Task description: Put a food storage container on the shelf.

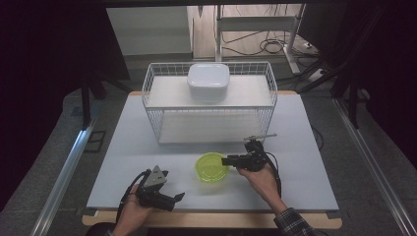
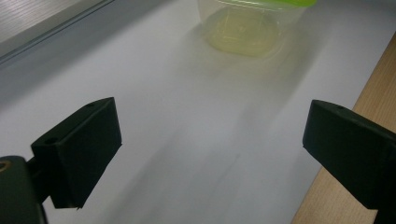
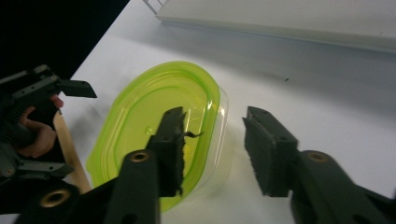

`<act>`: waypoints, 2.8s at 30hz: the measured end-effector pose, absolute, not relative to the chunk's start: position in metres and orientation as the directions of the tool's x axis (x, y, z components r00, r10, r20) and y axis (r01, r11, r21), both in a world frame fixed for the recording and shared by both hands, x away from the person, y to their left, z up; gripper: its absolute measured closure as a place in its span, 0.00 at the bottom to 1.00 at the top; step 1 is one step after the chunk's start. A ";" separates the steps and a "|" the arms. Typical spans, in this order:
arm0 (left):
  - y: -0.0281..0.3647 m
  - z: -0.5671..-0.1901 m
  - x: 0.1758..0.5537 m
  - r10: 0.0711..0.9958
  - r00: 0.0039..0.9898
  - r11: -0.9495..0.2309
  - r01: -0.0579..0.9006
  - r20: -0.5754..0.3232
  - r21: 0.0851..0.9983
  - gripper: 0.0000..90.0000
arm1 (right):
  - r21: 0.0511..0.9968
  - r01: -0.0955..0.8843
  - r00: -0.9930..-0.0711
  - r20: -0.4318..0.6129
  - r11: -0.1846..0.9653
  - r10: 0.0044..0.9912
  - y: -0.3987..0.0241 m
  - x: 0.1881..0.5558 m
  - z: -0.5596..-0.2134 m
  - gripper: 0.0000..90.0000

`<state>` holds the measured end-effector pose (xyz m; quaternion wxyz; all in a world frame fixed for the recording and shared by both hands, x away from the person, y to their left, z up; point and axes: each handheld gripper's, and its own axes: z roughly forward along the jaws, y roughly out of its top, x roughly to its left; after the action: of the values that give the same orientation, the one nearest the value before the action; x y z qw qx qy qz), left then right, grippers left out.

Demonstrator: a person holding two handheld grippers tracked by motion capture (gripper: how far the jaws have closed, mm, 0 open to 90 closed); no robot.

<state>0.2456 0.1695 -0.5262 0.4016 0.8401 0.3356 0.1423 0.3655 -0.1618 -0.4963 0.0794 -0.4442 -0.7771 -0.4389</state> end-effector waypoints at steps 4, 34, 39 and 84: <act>0.169 -0.527 0.246 0.676 0.736 -0.456 0.451 -0.031 0.767 0.05 | 0.576 0.790 -0.571 0.566 0.210 0.595 -0.161 0.370 -0.500 0.80; 0.170 -0.526 0.246 0.681 0.732 -0.453 0.449 -0.026 0.770 0.04 | 0.605 0.786 -0.572 0.637 0.125 0.516 -0.176 0.366 -0.457 0.90; 0.170 -0.526 0.246 0.681 0.732 -0.453 0.450 -0.027 0.770 0.05 | 0.618 0.777 -0.582 0.635 0.117 0.508 -0.177 0.365 -0.445 0.90; 0.169 -0.526 0.248 0.675 0.737 -0.456 0.445 -0.026 0.771 0.04 | 0.745 0.667 -0.645 0.574 0.005 0.505 -0.173 0.386 -0.331 0.90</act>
<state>0.2482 0.1690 -0.5261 0.4013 0.8411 0.3330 0.1437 0.3864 -0.1731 -0.3315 0.0710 -0.4151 -0.7053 -0.5702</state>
